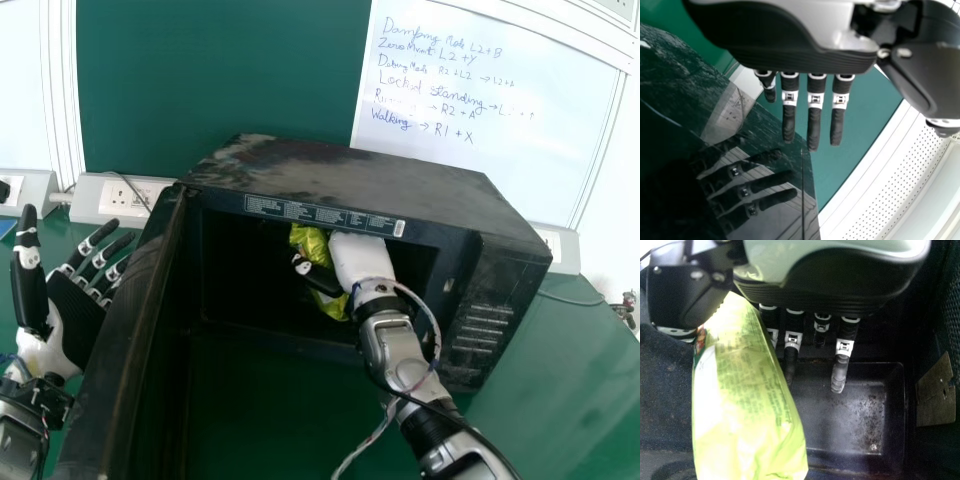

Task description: Put biscuit inside oven

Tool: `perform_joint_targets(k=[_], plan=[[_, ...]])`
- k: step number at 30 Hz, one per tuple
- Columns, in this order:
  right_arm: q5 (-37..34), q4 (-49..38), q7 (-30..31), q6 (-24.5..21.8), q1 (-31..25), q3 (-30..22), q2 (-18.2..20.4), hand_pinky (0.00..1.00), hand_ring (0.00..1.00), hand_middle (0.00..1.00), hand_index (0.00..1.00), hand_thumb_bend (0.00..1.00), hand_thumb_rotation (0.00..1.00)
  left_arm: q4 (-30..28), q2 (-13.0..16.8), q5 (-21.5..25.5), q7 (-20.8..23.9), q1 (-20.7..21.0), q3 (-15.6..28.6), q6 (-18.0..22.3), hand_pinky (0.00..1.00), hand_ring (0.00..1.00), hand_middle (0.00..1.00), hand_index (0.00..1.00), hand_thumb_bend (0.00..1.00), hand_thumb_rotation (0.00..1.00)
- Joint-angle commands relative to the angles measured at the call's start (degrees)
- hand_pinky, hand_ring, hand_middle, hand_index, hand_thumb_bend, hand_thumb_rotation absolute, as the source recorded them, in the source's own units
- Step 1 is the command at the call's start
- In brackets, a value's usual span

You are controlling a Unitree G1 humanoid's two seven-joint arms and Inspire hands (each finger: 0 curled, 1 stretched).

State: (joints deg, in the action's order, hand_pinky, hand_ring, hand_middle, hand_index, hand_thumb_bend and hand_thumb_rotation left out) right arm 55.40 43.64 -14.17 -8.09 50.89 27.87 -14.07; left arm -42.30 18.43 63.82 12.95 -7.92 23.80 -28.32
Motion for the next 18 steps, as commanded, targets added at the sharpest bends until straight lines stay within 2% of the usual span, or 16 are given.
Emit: perform_joint_targets(k=[1,4,10,14,18], plan=[[-0.86,1.01,-1.98,0.79,1.78,0.22,-0.05,0.51,0.45,0.51,0.47,0.52,0.0,-1.03,0.09,0.29,0.65,-0.05,-0.31,0.4,0.8,0.74,0.72,0.73,0.43,0.28],[-1.55,2.24,-3.53,1.53,1.94,0.38,0.02,0.5,0.45,0.51,0.48,0.52,0.0,-1.14,0.25,0.41,0.81,-0.16,-0.2,0.32,0.81,0.76,0.72,0.73,0.4,0.28],[-2.7,5.3,-6.86,2.51,3.15,0.32,0.46,0.49,0.44,0.51,0.48,0.52,0.0,-1.69,0.34,0.31,1.3,-0.33,-0.35,0.27,0.8,0.74,0.71,0.72,0.44,0.28],[-3.66,7.48,-7.78,2.56,4.3,0.27,1.06,0.47,0.44,0.51,0.48,0.52,0.0,-1.81,0.39,0.43,1.44,-0.42,-0.34,0.24,0.82,0.76,0.72,0.73,0.44,0.28],[-5.02,9.86,-8.25,3.23,5.52,0.33,1.6,0.47,0.44,0.51,0.49,0.52,0.0,-1.86,0.12,0.42,1.58,-0.4,-0.37,0.54,0.8,0.75,0.72,0.72,0.43,0.27]])
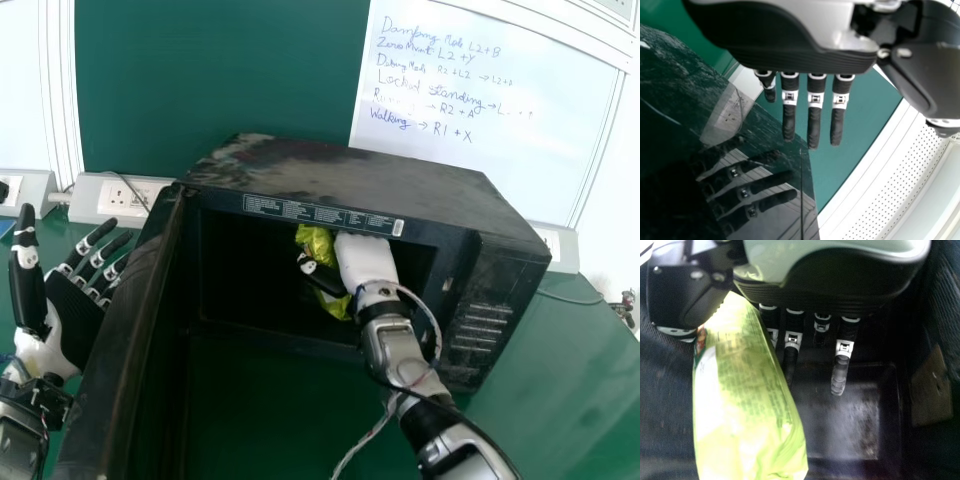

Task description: Put biscuit inside oven

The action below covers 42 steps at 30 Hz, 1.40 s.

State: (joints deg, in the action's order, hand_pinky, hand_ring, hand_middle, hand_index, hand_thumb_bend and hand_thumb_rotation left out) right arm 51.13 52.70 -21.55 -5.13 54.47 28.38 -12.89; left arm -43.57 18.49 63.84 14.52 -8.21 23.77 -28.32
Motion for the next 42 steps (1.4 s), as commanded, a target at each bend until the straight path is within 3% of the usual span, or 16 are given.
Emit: perform_joint_targets(k=[1,14,20,25,34,36,42], plan=[[-0.93,1.31,-0.93,0.33,2.19,-0.06,0.53,0.49,0.44,0.51,0.48,0.52,0.0,-0.53,0.07,0.51,0.0,-0.07,-0.31,0.54,0.8,0.75,0.72,0.73,0.43,0.27],[-1.84,7.95,-5.91,2.5,4.37,1.12,1.58,0.45,0.43,0.5,0.5,0.52,0.0,-0.78,0.56,1.04,0.27,-0.24,-0.02,0.3,0.79,0.74,0.7,0.71,0.44,0.28],[-3.02,10.11,-5.8,2.99,5.61,0.94,1.91,0.52,0.46,0.52,0.47,0.52,0.0,-0.53,0.85,0.98,-0.47,-0.29,0.1,0.52,0.77,0.73,0.69,0.71,0.43,0.28],[-3.61,11.44,-6.79,3.74,6.04,1.09,2.08,0.49,0.44,0.51,0.49,0.52,0.0,-1.54,0.46,1.37,1.46,-0.16,-0.42,0.23,0.77,0.73,0.69,0.71,0.47,0.27],[-4.07,12.29,-7.58,4.03,6.34,1.46,2.08,0.5,0.45,0.51,0.49,0.52,0.0,-1.45,0.81,1.95,1.44,-0.19,-0.17,0.26,0.78,0.73,0.69,0.71,0.44,0.27],[-4.07,12.53,-7.64,4.0,6.44,1.57,2.13,0.48,0.43,0.5,0.5,0.52,0.0,-1.6,0.74,2.29,1.99,-0.09,-0.27,0.25,0.78,0.73,0.7,0.71,0.48,0.26],[-3.97,12.62,-8.24,3.6,6.49,1.78,2.26,0.47,0.44,0.5,0.49,0.52,0.0,-1.02,0.86,2.29,1.07,-0.25,-0.13,0.59,0.76,0.72,0.69,0.71,0.42,0.27]])
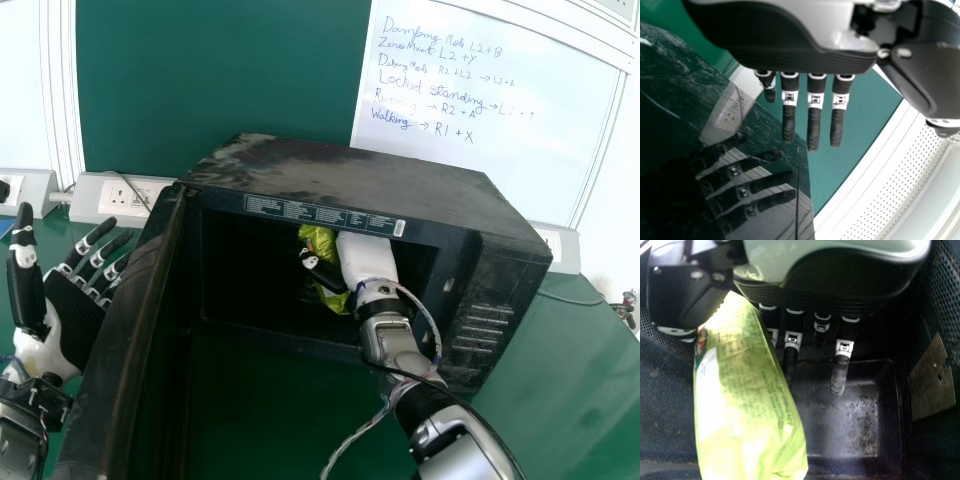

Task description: Put biscuit inside oven

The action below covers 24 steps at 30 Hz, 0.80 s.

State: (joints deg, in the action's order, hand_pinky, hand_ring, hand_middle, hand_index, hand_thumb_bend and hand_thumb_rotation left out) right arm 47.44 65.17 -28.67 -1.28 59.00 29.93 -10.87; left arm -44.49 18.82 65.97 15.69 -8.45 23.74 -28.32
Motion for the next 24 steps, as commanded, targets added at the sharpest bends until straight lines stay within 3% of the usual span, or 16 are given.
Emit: perform_joint_targets(k=[1,5,7,11,16,22,24], plan=[[-0.21,0.19,-1.44,-0.45,1.87,0.3,0.33,0.49,0.45,0.5,0.48,0.52,0.0,-0.39,0.54,0.26,0.34,0.01,-0.14,0.47,0.76,0.72,0.69,0.71,0.42,0.27],[0.14,-0.18,-1.72,-1.99,1.69,0.8,0.64,0.58,0.49,0.51,0.46,0.52,0.0,-0.58,0.63,-0.03,0.22,-0.08,-0.32,0.46,0.79,0.74,0.7,0.71,0.42,0.27],[0.25,-0.29,-1.51,-2.68,1.73,1.15,0.75,0.62,0.58,0.53,0.46,0.52,0.0,-0.66,0.74,-0.29,0.16,-0.15,-0.36,0.43,0.81,0.75,0.71,0.72,0.41,0.29],[0.42,-0.25,-1.64,-2.83,1.8,1.75,0.62,0.61,0.58,0.53,0.47,0.52,0.0,-0.8,0.8,0.05,0.67,-0.03,-0.37,0.32,0.8,0.75,0.71,0.72,0.45,0.27],[0.34,0.31,-2.06,-3.62,2.26,2.0,0.82,0.64,0.62,0.54,0.47,0.52,0.0,-0.79,0.79,0.07,0.62,0.03,-0.48,0.41,0.82,0.76,0.71,0.72,0.42,0.28],[0.23,0.8,-2.04,-4.13,2.63,2.13,1.01,0.68,0.65,0.55,0.46,0.52,0.0,-0.42,0.84,0.29,0.27,0.19,-0.45,0.52,0.79,0.74,0.7,0.72,0.44,0.27],[0.46,0.85,-1.76,-4.6,2.74,2.42,1.08,0.7,0.67,0.63,0.48,0.52,0.11,-0.49,0.87,0.2,0.39,0.14,-0.44,0.5,0.8,0.75,0.71,0.72,0.43,0.27]])
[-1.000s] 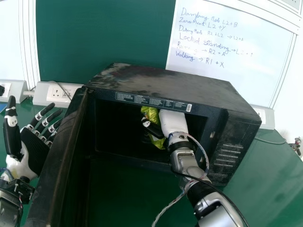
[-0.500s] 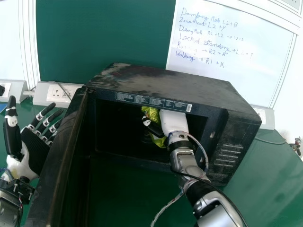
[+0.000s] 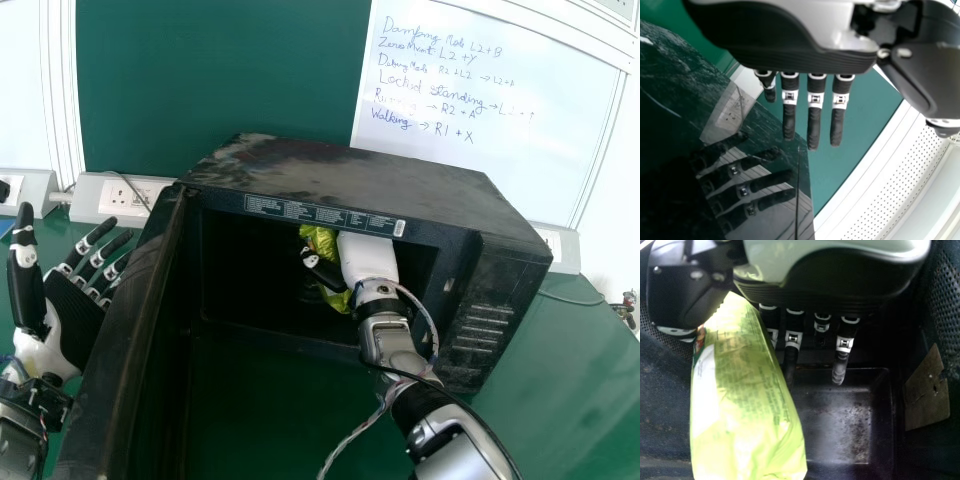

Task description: Put biscuit inside oven

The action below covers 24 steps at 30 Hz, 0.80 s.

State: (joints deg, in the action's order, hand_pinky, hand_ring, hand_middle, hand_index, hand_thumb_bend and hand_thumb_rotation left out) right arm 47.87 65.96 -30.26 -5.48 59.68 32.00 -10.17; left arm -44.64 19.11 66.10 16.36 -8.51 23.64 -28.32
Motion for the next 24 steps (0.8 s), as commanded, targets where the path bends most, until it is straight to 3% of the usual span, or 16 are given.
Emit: perform_joint_targets(k=[1,14,17,19,24], plan=[[0.14,0.07,-0.09,-0.68,2.1,0.48,0.44,0.71,0.67,0.64,0.49,0.52,0.13,-0.57,0.56,-0.02,-0.04,0.19,-0.43,0.47,0.8,0.75,0.71,0.72,0.44,0.27],[1.66,0.54,5.9,-6.55,3.05,3.12,1.39,0.78,0.72,0.72,0.5,0.52,0.17,-0.83,0.45,0.28,0.72,0.27,-0.7,0.56,0.82,0.76,0.72,0.73,0.4,0.27],[1.88,0.61,6.31,-7.39,3.03,3.46,1.44,0.77,0.71,0.72,0.49,0.52,0.17,-0.07,0.42,0.46,-0.02,0.25,-0.45,0.74,0.82,0.76,0.72,0.73,0.44,0.27],[2.4,0.82,7.02,-8.29,3.16,4.06,1.55,0.78,0.72,0.73,0.6,0.71,0.37,-0.18,0.51,0.2,-0.09,0.19,-0.44,0.67,0.79,0.74,0.71,0.72,0.45,0.26],[2.25,0.72,9.14,-9.66,3.31,4.56,1.91,0.81,0.77,0.77,0.71,0.79,0.47,-0.79,0.45,-0.1,0.47,0.05,-0.61,0.53,0.81,0.76,0.72,0.73,0.44,0.27]])
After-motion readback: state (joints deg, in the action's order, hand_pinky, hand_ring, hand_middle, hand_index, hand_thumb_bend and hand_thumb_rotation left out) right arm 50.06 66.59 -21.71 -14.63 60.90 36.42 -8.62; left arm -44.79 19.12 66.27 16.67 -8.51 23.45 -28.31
